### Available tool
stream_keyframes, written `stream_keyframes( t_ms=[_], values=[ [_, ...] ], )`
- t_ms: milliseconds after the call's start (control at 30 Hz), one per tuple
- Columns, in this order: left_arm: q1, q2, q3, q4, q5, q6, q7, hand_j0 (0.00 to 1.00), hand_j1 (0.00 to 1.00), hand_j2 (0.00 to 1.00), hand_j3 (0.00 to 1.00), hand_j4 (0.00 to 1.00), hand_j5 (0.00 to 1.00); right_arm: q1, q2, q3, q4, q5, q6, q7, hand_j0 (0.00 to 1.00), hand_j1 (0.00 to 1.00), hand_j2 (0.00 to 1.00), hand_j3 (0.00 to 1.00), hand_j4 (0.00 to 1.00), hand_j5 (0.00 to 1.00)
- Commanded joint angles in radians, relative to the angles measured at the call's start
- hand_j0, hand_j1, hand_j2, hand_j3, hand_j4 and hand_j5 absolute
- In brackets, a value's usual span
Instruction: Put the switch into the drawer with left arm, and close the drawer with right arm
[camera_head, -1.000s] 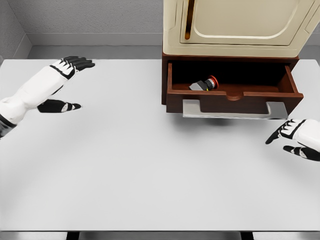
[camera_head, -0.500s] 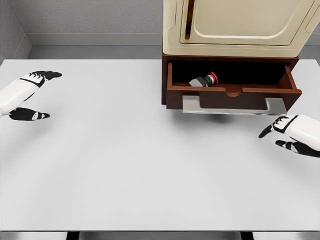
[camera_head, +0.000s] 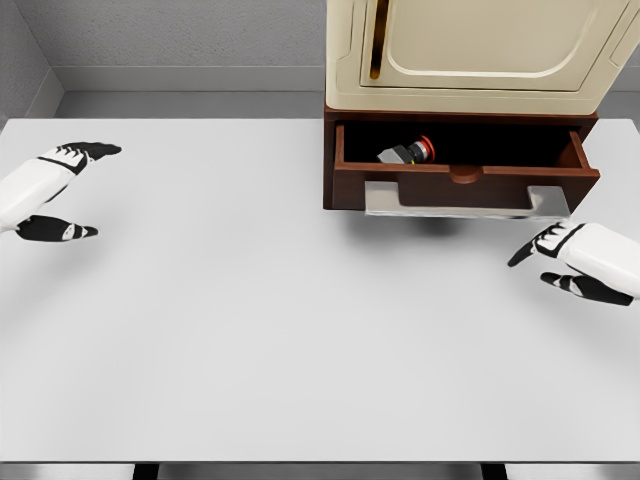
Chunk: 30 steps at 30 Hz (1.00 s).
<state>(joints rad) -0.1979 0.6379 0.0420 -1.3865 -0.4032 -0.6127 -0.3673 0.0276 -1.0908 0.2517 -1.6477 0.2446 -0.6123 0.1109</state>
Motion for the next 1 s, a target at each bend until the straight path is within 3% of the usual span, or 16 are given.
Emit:
stream_keyframes(
  t_ms=[0, 133, 233, 967],
  values=[
    [0.002, 0.002, 0.003, 0.000, 0.007, 0.002, -0.001, 1.00, 1.00, 1.00, 1.00, 1.00, 1.00, 0.000, 0.000, 0.004, -0.001, -0.010, 0.001, -0.002, 0.62, 0.62, 0.62, 0.62, 0.62, 0.62],
    [0.002, 0.002, 0.003, -0.002, 0.007, 0.002, -0.001, 1.00, 1.00, 1.00, 1.00, 1.00, 1.00, 0.000, -0.003, 0.003, -0.006, -0.008, 0.001, -0.004, 0.61, 0.61, 0.61, 0.61, 0.61, 0.61],
    [0.003, 0.000, 0.033, -0.009, 0.009, 0.002, -0.088, 1.00, 1.00, 1.00, 1.00, 1.00, 1.00, 0.000, -0.004, 0.003, -0.017, -0.005, 0.001, -0.002, 0.61, 0.61, 0.61, 0.61, 0.61, 0.61],
    [0.000, 0.000, 0.035, -0.003, 0.007, 0.002, -0.090, 1.00, 1.00, 1.00, 1.00, 1.00, 1.00, 0.012, -0.014, -0.020, -0.069, 0.002, 0.001, 0.007, 0.62, 0.62, 0.62, 0.62, 0.62, 0.62]
  ],
)
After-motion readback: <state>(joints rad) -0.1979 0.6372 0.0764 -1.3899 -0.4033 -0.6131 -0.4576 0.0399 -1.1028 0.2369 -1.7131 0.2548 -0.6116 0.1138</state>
